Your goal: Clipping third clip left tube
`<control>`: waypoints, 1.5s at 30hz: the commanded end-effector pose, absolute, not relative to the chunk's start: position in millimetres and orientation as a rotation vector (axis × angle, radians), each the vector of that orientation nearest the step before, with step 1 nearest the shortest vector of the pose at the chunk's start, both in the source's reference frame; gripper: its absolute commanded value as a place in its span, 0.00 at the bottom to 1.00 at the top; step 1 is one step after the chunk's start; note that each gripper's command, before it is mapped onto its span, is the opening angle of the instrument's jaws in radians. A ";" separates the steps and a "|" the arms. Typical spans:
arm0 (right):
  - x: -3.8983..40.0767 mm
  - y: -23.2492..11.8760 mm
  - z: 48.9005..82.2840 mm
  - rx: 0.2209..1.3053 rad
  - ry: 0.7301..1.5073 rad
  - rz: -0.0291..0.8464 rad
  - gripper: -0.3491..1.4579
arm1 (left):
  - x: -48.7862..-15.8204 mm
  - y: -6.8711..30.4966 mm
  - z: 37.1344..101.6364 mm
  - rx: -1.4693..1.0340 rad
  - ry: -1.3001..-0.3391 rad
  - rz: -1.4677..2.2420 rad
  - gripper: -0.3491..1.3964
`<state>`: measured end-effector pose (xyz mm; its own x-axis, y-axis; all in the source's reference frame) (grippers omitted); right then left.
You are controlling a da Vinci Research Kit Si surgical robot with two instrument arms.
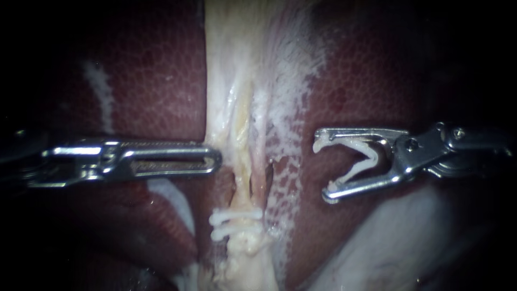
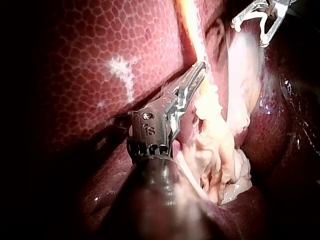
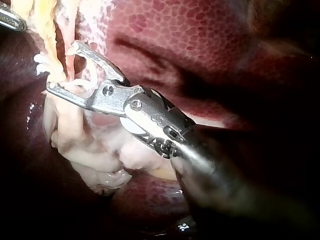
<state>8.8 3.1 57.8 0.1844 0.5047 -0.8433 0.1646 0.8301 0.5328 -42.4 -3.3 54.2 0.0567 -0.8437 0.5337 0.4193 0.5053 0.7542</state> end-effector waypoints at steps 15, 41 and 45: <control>13.5 -0.5 61.9 0.624 1.384 0.270 0.52 | -39.4 -0.5 50.0 0.468 -1.164 -1.036 0.00; 23.7 -4.1 66.3 0.717 1.381 0.275 0.52 | -38.7 -0.7 47.4 0.458 -1.180 -1.038 0.00; 23.7 -4.3 65.7 0.748 1.380 0.278 0.52 | -38.7 -0.7 47.5 0.459 -1.181 -1.037 0.00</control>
